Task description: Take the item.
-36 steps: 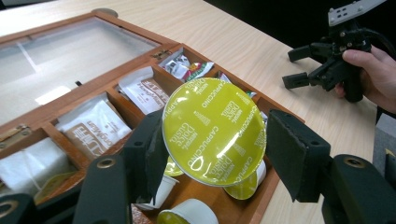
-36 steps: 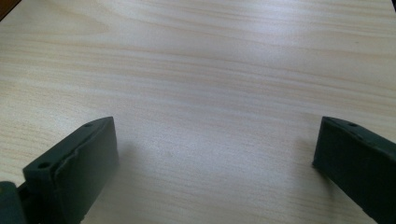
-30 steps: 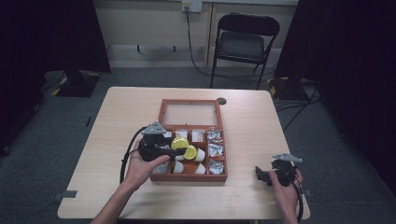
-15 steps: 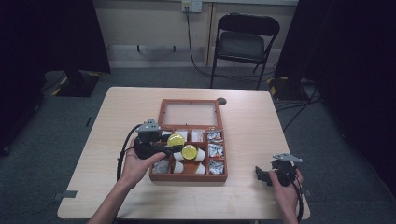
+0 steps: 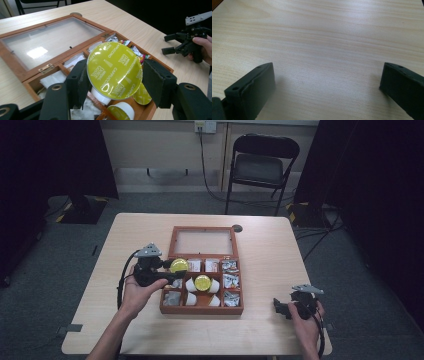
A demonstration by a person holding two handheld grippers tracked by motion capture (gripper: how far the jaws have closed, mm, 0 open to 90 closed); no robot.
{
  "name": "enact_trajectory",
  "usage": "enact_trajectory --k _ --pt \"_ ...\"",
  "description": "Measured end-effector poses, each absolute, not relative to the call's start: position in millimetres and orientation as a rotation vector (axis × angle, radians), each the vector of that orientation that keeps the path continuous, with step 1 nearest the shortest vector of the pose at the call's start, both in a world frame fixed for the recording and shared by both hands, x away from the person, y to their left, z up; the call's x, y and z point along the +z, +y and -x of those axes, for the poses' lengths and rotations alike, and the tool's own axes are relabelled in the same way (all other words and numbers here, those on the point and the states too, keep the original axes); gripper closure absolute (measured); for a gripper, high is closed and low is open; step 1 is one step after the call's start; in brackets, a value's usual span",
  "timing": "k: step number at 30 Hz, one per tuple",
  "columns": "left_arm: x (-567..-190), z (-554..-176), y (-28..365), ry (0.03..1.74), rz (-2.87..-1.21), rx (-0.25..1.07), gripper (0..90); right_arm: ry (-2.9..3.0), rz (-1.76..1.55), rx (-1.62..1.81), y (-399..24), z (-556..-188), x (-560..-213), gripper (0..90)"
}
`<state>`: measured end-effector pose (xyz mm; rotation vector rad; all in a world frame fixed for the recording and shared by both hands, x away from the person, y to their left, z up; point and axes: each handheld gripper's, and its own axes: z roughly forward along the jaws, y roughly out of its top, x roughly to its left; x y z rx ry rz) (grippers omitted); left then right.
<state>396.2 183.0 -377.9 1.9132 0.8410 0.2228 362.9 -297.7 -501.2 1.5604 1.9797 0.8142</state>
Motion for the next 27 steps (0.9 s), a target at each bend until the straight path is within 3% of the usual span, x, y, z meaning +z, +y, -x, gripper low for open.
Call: enact_trajectory --k 27 --pt "-377.0 -404.7 250.7 1.019 -1.841 0.299 40.2 1.980 -1.560 0.814 -297.7 -362.9 -501.2 0.0"
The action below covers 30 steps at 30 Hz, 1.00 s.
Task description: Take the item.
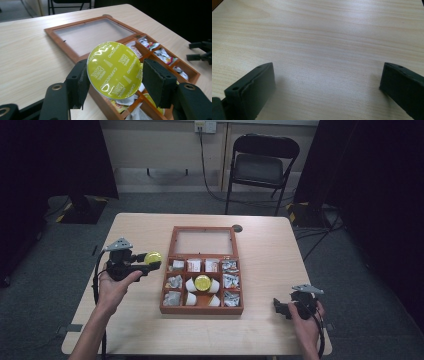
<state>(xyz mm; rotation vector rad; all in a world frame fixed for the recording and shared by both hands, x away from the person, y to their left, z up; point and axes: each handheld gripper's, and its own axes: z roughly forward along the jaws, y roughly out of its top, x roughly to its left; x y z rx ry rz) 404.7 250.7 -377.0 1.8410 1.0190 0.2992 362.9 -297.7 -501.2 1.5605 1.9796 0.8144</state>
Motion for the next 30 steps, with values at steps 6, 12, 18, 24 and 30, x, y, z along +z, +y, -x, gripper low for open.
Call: enact_trajectory --k 6,12,18,24,30 --pt "-381.9 -408.4 260.2 1.056 -1.853 0.326 40.2 1.980 -1.560 0.814 -297.7 -362.9 -501.2 0.0" --pt "-394.7 -414.2 275.3 1.113 -1.838 0.336 40.2 1.980 -1.560 0.814 -297.7 -362.9 -501.2 0.0" --pt "-410.6 -420.8 281.3 1.152 -1.854 0.324 40.2 1.980 -1.560 0.814 -297.7 -362.9 -501.2 0.0" --pt "-425.8 -426.4 281.4 1.169 -1.889 0.312 40.2 1.980 -1.560 0.814 -297.7 -362.9 -501.2 0.0" --pt "-440.3 -431.0 274.9 1.177 -1.930 0.284 40.1 1.980 -1.560 0.814 -297.7 -362.9 -501.2 0.0"
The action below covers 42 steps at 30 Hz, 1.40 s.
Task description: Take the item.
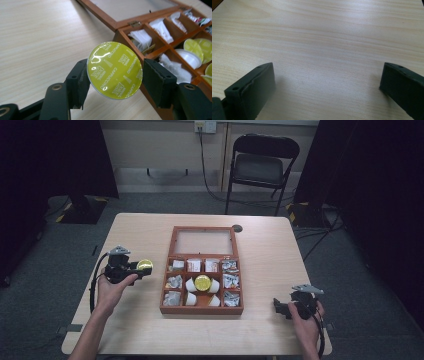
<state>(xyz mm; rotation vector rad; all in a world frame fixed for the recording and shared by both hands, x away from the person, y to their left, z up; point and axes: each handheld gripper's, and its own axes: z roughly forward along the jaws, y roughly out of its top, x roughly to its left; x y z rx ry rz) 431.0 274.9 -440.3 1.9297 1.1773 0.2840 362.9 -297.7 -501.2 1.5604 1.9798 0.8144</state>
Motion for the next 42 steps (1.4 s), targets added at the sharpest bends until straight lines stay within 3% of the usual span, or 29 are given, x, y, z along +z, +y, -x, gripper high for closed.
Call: enact_trajectory --k 25,42 --pt "-468.3 -440.0 263.4 1.224 -1.992 0.241 40.9 1.980 -1.560 0.814 -297.7 -362.9 -501.2 0.0" --pt "-449.3 -427.5 276.0 1.223 -1.903 0.292 25.9 1.980 -1.560 0.814 -297.7 -362.9 -501.2 0.0"
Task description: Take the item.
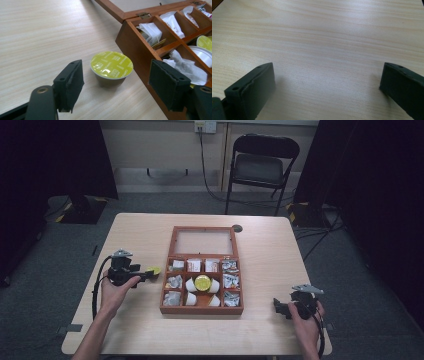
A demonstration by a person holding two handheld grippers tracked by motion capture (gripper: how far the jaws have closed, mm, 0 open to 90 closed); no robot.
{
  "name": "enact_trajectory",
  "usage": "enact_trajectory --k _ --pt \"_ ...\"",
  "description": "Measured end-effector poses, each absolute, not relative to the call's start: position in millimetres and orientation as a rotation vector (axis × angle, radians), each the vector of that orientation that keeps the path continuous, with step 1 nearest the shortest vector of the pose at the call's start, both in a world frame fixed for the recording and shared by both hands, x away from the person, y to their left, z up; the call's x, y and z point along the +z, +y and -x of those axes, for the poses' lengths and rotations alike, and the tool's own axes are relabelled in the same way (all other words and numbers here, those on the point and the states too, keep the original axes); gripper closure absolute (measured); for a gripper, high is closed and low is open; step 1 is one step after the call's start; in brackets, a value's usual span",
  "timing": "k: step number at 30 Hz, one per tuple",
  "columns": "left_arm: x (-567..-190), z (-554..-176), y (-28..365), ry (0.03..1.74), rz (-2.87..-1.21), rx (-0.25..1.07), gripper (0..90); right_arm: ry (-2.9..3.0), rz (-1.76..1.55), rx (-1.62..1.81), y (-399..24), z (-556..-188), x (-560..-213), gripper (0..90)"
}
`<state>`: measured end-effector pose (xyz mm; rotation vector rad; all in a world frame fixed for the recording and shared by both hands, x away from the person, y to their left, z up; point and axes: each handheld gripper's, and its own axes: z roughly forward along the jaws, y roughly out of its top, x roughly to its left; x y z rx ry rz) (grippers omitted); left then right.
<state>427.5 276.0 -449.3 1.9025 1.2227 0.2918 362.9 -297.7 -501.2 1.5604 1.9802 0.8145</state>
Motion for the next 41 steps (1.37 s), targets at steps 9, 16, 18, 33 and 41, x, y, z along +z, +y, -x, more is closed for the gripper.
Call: enact_trajectory --k 9,16,18,33,41 --pt "-437.7 -404.1 292.4 1.223 -1.905 0.368 23.0 1.980 -1.560 0.814 -297.7 -363.0 -501.2 0.0" --pt "-439.4 -388.0 306.5 1.265 -1.925 0.388 21.5 1.980 -1.560 0.814 -297.7 -363.0 -501.2 0.0" --pt "-441.1 -382.9 312.0 1.281 -1.919 0.395 21.1 1.980 -1.560 0.814 -297.7 -363.0 -501.2 0.0" --pt "-474.7 -358.7 342.8 1.391 -1.960 0.440 16.4 1.980 -1.560 0.814 -297.7 -363.0 -501.2 0.0" --pt "-501.4 -363.4 333.0 1.390 -1.994 0.554 5.5 1.980 -1.560 0.814 -297.7 -363.0 -501.2 0.0"
